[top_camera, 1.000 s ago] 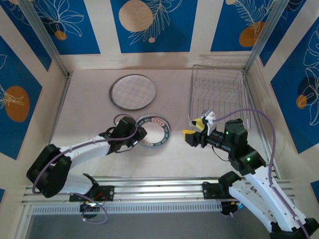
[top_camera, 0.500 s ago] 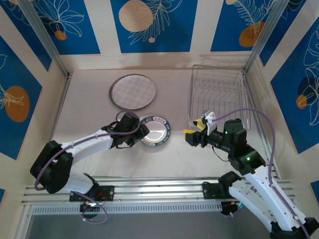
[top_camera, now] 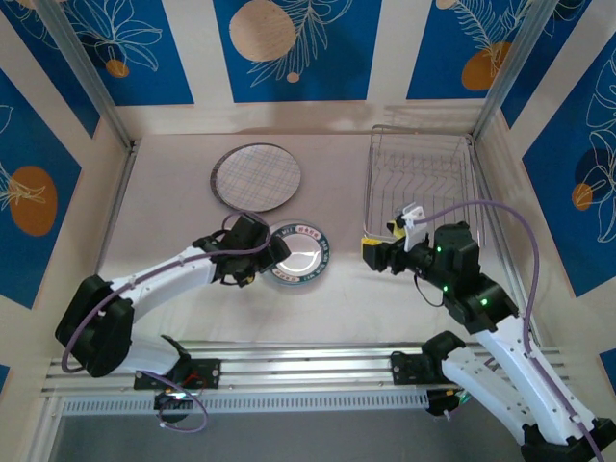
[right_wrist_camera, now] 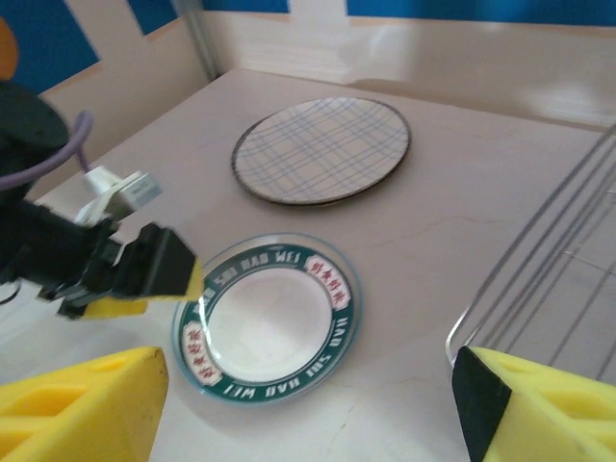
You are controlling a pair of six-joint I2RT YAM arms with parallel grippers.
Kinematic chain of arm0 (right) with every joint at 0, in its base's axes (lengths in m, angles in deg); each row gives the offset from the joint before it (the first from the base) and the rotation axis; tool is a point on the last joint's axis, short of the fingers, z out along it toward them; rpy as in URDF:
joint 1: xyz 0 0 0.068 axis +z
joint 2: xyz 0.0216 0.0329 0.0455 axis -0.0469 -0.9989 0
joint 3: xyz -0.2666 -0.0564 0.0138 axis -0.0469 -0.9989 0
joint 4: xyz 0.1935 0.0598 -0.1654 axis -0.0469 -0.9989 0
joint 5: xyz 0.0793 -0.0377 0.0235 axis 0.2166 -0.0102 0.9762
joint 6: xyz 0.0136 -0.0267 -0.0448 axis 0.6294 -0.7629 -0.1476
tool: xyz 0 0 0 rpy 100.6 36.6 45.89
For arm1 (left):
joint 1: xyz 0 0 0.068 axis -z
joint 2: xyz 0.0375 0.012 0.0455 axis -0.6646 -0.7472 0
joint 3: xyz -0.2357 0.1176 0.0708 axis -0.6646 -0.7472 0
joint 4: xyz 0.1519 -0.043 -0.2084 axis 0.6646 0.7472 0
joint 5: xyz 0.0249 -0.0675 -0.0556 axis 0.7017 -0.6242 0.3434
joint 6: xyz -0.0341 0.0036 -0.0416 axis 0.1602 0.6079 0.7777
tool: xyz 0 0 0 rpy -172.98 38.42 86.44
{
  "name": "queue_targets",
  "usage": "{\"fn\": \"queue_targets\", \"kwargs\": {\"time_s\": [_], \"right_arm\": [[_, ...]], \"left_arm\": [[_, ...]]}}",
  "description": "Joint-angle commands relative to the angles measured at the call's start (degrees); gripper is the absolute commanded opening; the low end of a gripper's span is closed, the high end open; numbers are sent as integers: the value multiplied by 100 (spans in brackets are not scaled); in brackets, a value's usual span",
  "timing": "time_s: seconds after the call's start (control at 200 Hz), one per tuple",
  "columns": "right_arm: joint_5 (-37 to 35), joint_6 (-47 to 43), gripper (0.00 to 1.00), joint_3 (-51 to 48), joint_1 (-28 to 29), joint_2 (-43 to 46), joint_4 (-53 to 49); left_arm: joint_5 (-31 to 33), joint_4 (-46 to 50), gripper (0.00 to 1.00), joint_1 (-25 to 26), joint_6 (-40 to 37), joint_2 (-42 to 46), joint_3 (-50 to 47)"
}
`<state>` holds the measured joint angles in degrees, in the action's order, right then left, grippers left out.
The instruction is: Unload the plates from the dish rack
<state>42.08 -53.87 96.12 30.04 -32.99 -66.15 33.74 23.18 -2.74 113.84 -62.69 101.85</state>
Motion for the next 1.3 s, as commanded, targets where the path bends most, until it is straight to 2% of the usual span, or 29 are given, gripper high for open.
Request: {"fn": "queue_targets", "kwargs": {"time_s": [0.0, 0.035, 0.095, 0.145, 0.2, 0.245, 0.275, 0.385, 0.455, 0.565, 0.66, 0.765, 0.855, 0.935, 1.02, 1.145, 1.295], "right_arm": [[-758, 340, 88, 423, -94, -295, -392], [-1051, 623, 93, 577, -178, -462, -627], [-1341, 1041, 95, 910, -501, -874, -1287], [-1283, 1357, 100, 1125, -999, -1260, -1752], [-886, 1556, 99, 1168, -1598, -1538, -1871], [-501, 1569, 99, 1059, -1934, -1623, -1637], [-511, 1587, 99, 947, -2009, -1670, -1433], [-1414, 1727, 99, 620, -2077, -2104, -748], [-1751, 1795, 99, 444, -2283, -2488, -170], [-1428, 1395, 99, 347, -2737, -3128, 953], [-1185, 1084, 99, 618, -2966, -3803, 1215], [-1137, 988, 99, 729, -3077, -4436, 1200], [-1201, 722, 99, 401, -3020, -4532, 1720], [-1140, 452, 99, 88, -2972, -4588, 2131], [-841, 335, 99, -278, -3023, -4615, 2584], [-348, -5, 99, -891, -3058, -4670, 3854], [142, -220, 99, -918, -3081, -4876, 4580]], "left_arm": [[311, 542, 100, 38, -229, 373, 302], [370, 599, 100, 37, -252, 490, 316], [467, 699, 100, 21, -308, 685, 343], [539, 861, 100, -11, -387, 822, 409], [617, 969, 100, -35, -548, 987, 460], [720, 1040, 100, -59, -700, 1139, 482], [803, 1093, 100, -80, -786, 1228, 488], [1089, 1429, 100, -203, -1083, 1399, 547], [1429, 1790, 100, -309, -1281, 1346, 669], [2169, 2471, 100, -408, -1706, 1065, 1035], [2402, 2564, 100, -547, -2317, 813, 1182], [2693, 2347, 100, -630, -2800, 804, 1026], [2937, 1903, 100, -746, -3143, 1098, 670], [3056, 1643, 100, -1047, -3253, 1230, 414], [3117, 1179, 100, -1321, -3628, 1375, 83], [3324, 281, 100, -1567, -4501, 1471, -434], [3242, -858, 100, -1942, -5229, 1488, -1095]]}}
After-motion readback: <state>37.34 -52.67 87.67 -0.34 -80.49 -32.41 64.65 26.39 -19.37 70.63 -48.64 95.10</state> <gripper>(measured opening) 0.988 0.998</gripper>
